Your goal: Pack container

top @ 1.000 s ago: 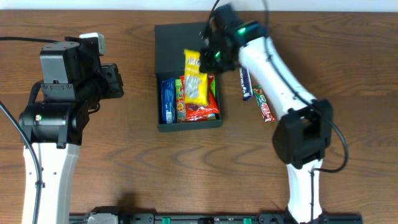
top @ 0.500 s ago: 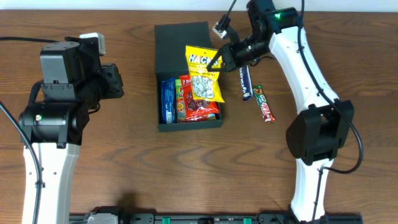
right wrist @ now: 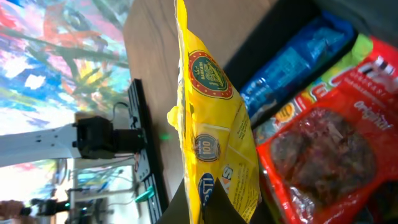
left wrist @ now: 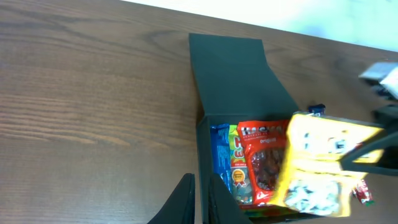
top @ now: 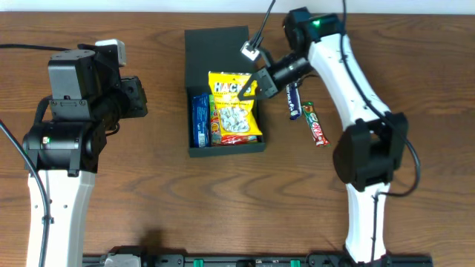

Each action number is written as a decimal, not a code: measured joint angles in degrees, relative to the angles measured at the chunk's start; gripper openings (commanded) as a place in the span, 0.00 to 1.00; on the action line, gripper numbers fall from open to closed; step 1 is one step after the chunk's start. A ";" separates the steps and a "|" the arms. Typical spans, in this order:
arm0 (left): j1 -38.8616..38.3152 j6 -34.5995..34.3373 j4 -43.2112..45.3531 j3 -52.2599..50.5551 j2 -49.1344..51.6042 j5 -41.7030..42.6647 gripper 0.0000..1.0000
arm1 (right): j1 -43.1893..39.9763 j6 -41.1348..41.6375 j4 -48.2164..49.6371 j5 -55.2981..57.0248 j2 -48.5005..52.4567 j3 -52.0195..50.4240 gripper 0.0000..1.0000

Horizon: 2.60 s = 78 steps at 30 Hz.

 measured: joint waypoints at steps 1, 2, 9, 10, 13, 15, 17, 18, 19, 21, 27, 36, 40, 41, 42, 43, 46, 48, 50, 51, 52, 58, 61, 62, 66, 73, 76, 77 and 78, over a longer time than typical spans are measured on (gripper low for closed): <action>0.00 0.00 0.00 0.00 0.00 0.02 0.10 | 0.00 -0.07 0.31 0.00 1.81 0.00 0.01; 0.00 -0.02 -0.02 0.00 0.00 0.02 0.10 | -0.13 -0.07 0.66 0.04 3.80 0.00 0.01; 0.00 0.42 -0.04 0.00 0.00 -0.02 0.38 | -0.55 4.92 5.05 3.98 9.01 -0.11 0.02; 0.00 0.11 -0.04 0.00 0.00 -0.02 0.42 | -0.55 6.47 5.46 5.49 9.01 -0.11 0.01; 0.00 0.24 -0.07 0.00 0.02 -0.02 0.54 | -0.57 11.32 6.80 9.38 9.01 -0.11 0.01; 0.00 0.37 -0.04 0.00 0.00 0.00 0.62 | -0.57 14.43 7.82 11.28 9.01 -0.11 0.01; 0.00 0.33 -0.07 0.00 0.02 -0.02 0.74 | -0.57 17.84 8.57 13.42 9.01 -0.11 0.01; 0.00 0.28 -0.07 0.00 0.02 -0.04 0.75 | -0.57 19.02 8.72 14.45 9.01 -0.11 0.01; 0.00 0.35 -0.09 0.00 0.02 0.02 0.76 | -0.57 20.28 8.87 15.74 9.01 -0.11 0.01; 0.00 0.28 -0.09 0.00 0.02 -0.02 0.77 | -0.55 22.56 9.03 17.51 8.92 -0.04 0.01; 0.00 0.26 -0.11 0.00 0.02 0.02 0.92 | -0.55 25.33 9.31 21.29 8.37 0.07 0.17; 0.00 0.33 -0.22 0.00 0.04 0.00 0.98 | -0.39 26.49 6.54 25.35 8.11 5.44 0.48; 0.00 0.33 -0.24 0.00 0.04 0.00 0.98 | -0.61 26.47 2.62 27.82 8.39 13.86 0.54; 0.00 0.33 -0.26 0.00 0.04 0.00 0.98 | -0.61 26.60 1.73 28.17 8.39 16.57 0.56; 0.00 0.33 -0.35 0.00 0.04 0.00 0.98 | -0.59 26.73 1.05 28.37 8.39 18.84 0.56; 0.00 0.33 -0.37 0.00 0.04 0.00 0.98 | -0.59 26.88 0.37 28.44 8.39 21.16 0.55; 0.00 0.33 -0.37 0.00 0.04 0.00 0.98 | -0.59 27.39 -2.01 29.73 8.39 26.32 0.28; 0.00 0.33 -0.42 0.00 0.04 0.00 0.98 | -0.55 27.91 -3.34 31.06 8.39 28.59 0.01; 0.00 0.33 -0.42 0.00 0.04 0.00 0.98 | -0.39 28.30 -5.22 32.41 8.39 29.14 0.01; 0.00 0.33 -0.42 0.00 0.04 0.00 0.98 | -0.22 28.22 -5.70 32.79 8.39 29.05 0.01; 0.00 0.33 -0.44 0.00 0.04 0.00 0.98 | 0.22 27.91 -6.01 33.59 8.39 28.65 0.01; 0.00 0.33 -1.46 0.00 0.04 0.00 0.97 | 6.38 27.04 -6.54 36.41 8.39 19.71 0.01; 0.00 0.33 -1.55 0.00 0.04 0.00 0.98 | 7.93 26.80 -5.77 36.72 8.39 14.51 0.01; 0.00 0.33 -1.55 0.00 0.04 0.00 0.98 | 8.00 26.86 -5.07 37.16 8.39 12.79 0.01; 0.00 0.33 -1.60 0.00 0.04 0.00 0.98 | 7.67 27.69 -1.73 39.23 8.39 7.96 0.01; 0.00 0.33 -1.70 0.00 0.04 0.00 0.98 | 7.52 28.72 0.87 39.95 7.50 5.33 0.01; 0.00 0.33 -1.66 0.00 0.04 0.00 0.98 | 7.50 28.83 -1.40 39.76 7.72 7.37 0.01; 0.00 0.33 -1.70 0.00 0.04 0.00 0.98 | 7.37 28.89 -2.99 39.26 8.13 9.46 0.01; 0.00 0.33 -1.68 0.00 0.04 0.00 0.98 | 7.08 28.98 -4.20 38.47 8.48 12.37 0.01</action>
